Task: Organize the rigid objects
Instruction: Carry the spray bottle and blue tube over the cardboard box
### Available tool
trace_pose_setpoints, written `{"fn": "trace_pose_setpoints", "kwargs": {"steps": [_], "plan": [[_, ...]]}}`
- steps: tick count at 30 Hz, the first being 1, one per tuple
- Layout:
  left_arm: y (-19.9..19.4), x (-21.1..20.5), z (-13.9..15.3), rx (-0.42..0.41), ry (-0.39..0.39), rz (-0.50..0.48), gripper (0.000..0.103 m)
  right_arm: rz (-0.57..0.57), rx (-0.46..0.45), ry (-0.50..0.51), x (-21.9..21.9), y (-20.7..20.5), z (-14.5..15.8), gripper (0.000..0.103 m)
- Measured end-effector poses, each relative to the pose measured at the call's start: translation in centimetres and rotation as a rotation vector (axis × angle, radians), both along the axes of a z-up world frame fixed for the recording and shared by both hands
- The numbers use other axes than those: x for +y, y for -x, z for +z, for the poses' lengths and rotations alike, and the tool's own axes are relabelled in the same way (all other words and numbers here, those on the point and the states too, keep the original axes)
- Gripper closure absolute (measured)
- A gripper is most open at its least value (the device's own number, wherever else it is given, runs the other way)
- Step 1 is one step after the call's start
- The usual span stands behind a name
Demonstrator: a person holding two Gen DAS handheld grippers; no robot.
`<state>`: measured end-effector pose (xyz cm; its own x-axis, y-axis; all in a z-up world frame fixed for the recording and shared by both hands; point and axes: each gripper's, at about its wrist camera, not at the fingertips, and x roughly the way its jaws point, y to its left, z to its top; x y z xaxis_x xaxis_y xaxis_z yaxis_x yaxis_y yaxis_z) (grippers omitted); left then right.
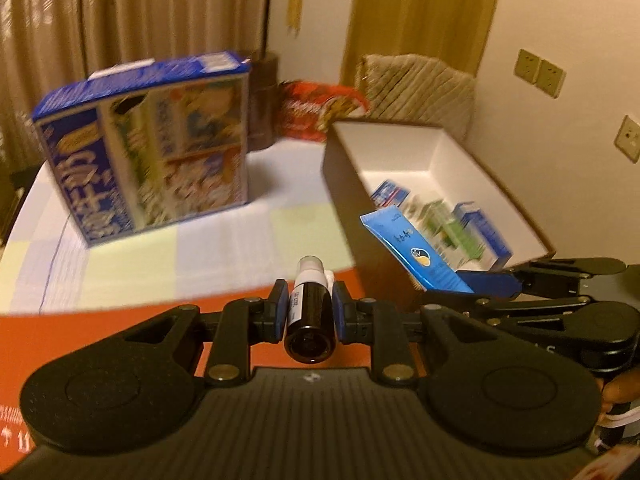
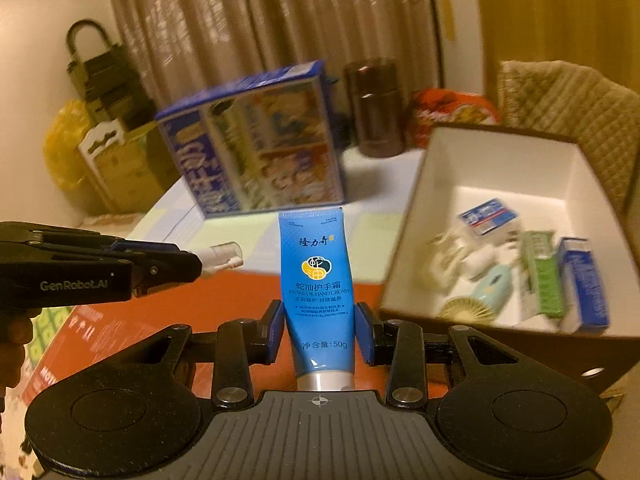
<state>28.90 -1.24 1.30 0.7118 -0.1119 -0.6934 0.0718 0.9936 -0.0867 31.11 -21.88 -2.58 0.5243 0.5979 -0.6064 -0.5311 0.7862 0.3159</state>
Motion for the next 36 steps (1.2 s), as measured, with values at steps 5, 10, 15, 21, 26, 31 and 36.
{"fn": "trace_pose_setpoints", "kwargs": {"steps": [5,10,15,21,26,31,36], "plan": [[-3.2,-2.7,0.6,-0.026,0.007,-0.048,0.084,-0.075,0.006,-0.007,-2.9,-2.5,0.9,0.069],[-6.6,-5.6,0.6,-0.033,0.007,-0.091,0.084,-0.137,0.027,-0.015,-5.7,-5.3,1.2,0.069],[-10.4,-8.4,0.1,-0.032,-0.001,-0.126,0.084,-0.183,0.047,-0.010,-8.4,-8.6,0.8,0.069],[-15.0,-10.9,-1.0,-0.013,-0.029,-0.146,0.084,-0.220,0.072,0.007,-10.6,-13.0,-0.3,0.069],[-18.8,-12.2,-2.6,0.022,-0.063,-0.146,0.084,-0.222,0.083,0.039,-11.3,-16.6,-1.4,0.069],[-22.3,-13.0,-3.9,0.054,-0.095,-0.142,0.084,-0.227,0.091,0.082,-11.4,-20.1,-2.7,0.069],[-25.3,-13.2,-5.4,0.084,-0.132,-0.134,0.084,-0.231,0.108,0.118,-11.3,-23.0,-4.2,0.069]]}}
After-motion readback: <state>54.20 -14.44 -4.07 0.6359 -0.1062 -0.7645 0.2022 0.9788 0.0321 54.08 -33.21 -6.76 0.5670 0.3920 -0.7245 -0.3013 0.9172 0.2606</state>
